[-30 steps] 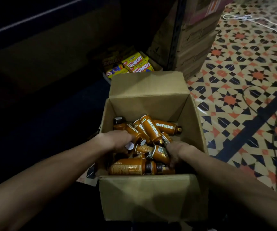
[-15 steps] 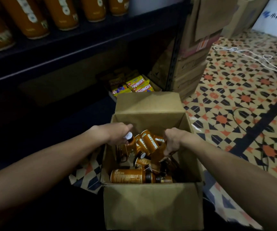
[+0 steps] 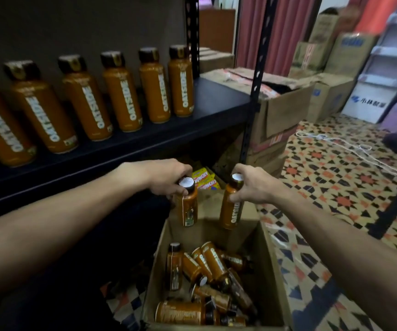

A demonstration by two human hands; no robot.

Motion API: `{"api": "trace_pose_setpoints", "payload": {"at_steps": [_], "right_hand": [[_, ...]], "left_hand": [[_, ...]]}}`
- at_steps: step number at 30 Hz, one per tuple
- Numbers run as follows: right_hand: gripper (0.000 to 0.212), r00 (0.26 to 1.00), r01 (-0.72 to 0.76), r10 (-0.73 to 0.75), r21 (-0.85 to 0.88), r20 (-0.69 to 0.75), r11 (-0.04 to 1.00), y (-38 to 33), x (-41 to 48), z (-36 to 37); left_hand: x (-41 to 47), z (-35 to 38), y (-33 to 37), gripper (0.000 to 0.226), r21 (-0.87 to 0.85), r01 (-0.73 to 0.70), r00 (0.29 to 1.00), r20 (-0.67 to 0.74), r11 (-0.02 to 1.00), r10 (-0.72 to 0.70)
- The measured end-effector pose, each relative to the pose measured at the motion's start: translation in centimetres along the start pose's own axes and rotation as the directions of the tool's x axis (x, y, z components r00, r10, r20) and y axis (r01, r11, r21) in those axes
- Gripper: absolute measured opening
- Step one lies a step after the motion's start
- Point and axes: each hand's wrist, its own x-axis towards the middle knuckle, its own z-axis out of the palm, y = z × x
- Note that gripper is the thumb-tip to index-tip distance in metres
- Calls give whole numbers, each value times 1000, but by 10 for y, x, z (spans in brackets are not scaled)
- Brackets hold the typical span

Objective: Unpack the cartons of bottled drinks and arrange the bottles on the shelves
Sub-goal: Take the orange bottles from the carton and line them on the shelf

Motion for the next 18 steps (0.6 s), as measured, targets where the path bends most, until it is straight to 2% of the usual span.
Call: {"api": "trace_pose_setpoints", "payload": {"at_steps": [6, 11, 18], "right_hand": [[58, 972, 117, -120, -27, -204, 993, -30, 7, -60], [58, 914, 191, -174, 9, -366, 982, -45, 15, -110], [74, 851, 240, -176, 67, -495, 969, -63, 22, -156]], "left_hand": [[-5, -85, 4, 37, 46, 14, 997, -74, 999, -10], [-16, -144, 13, 39, 94, -5, 970, -240, 996, 28], [-11, -199, 23, 44, 129, -29, 918, -388, 991, 78]]}}
